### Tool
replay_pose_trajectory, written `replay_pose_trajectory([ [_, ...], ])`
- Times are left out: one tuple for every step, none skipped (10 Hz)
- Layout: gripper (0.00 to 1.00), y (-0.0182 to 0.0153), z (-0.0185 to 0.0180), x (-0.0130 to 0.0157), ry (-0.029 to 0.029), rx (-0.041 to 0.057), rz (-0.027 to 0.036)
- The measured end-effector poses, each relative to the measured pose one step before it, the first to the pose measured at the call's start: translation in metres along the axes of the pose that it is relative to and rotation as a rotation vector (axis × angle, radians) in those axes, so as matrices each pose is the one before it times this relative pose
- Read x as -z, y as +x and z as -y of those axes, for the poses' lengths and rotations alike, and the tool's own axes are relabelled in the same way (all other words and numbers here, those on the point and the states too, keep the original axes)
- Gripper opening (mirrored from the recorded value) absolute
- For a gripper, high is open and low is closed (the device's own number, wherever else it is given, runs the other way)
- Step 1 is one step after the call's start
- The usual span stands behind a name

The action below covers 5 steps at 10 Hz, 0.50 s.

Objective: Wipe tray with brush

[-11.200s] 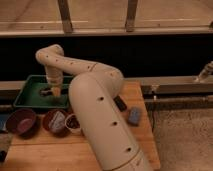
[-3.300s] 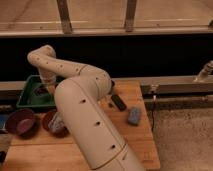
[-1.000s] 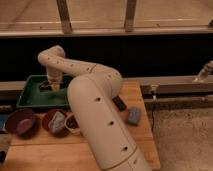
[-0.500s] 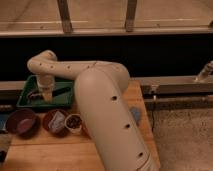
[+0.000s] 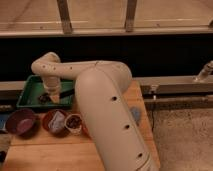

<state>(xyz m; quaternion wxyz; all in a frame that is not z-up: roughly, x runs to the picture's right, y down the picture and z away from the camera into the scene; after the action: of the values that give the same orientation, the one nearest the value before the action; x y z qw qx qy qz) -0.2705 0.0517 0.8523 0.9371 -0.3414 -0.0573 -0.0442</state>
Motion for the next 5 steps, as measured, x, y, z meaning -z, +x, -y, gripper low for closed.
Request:
replay_pose_trajectory([
  [0.00,0.01952,0.01648,-0.00643,-0.00230,-0.03956,-0.03067],
  [0.00,0.01267,0.01573,-0.00576,0.01022,-0.04438,-0.01772],
  [0.00,0.00689,0.01133,-0.00339,0.01811,-0.05092,-0.01192],
  [0.00,0.00171,0.00816,-0.00189,0.02157,-0.04489,-0.00273],
  [0.00,-0.00538,0.00872,-0.00198,0.02650,-0.02692,-0.00114],
])
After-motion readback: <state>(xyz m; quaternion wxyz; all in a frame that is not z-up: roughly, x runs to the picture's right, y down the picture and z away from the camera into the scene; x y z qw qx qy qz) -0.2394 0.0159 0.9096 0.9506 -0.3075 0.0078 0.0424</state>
